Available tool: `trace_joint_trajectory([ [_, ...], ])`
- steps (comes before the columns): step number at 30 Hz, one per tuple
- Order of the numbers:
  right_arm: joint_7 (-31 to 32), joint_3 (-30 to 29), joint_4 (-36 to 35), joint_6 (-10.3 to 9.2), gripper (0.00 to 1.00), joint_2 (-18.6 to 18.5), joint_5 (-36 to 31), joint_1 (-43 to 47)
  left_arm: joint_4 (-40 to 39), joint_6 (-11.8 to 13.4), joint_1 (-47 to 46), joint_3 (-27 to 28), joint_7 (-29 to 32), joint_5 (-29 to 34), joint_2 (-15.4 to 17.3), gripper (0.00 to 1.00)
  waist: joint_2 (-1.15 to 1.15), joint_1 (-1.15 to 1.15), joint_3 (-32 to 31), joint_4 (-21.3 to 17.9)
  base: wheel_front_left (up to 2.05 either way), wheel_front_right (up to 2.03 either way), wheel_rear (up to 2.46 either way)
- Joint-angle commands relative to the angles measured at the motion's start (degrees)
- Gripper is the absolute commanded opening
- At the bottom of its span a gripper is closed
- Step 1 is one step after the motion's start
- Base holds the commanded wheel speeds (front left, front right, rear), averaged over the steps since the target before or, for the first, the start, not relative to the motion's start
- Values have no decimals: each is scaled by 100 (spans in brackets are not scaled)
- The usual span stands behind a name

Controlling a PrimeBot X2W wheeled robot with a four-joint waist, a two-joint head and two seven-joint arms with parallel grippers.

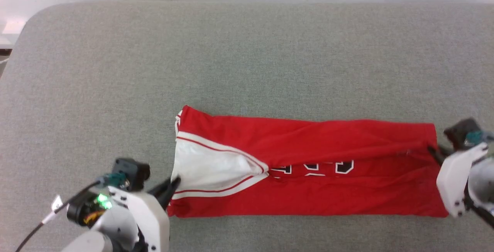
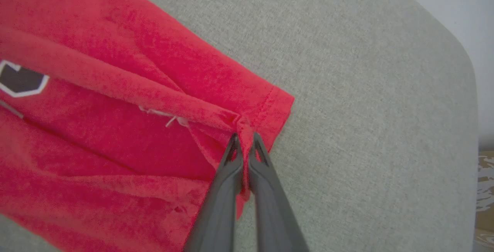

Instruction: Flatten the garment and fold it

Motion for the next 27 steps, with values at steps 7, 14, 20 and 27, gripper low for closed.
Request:
trace_joint_trajectory([
  [7, 505, 143, -313, -12, 0, -113, -34, 414, 683, -204, -33, -260, 13, 104, -108, 0, 0, 2, 85, -39, 0, 0, 0],
  [14, 523, 154, -251, -12, 100, -38, -100, 422, 1401, -390, -254, -401, -201, 188, -391, 100, 0, 2, 167, -77, 0, 0, 0],
  [20, 334, -170, -360, -12, 100, -26, -124, 396, 1656, -378, -305, -277, -761, 209, -603, 100, 0, 2, -72, -95, 0, 0, 0],
  [27, 476, -1591, -1146, -12, 100, 502, -223, 881, 1804, -286, -230, 140, -1985, 169, -895, 100, 0, 2, -432, -68, 0, 0, 0],
])
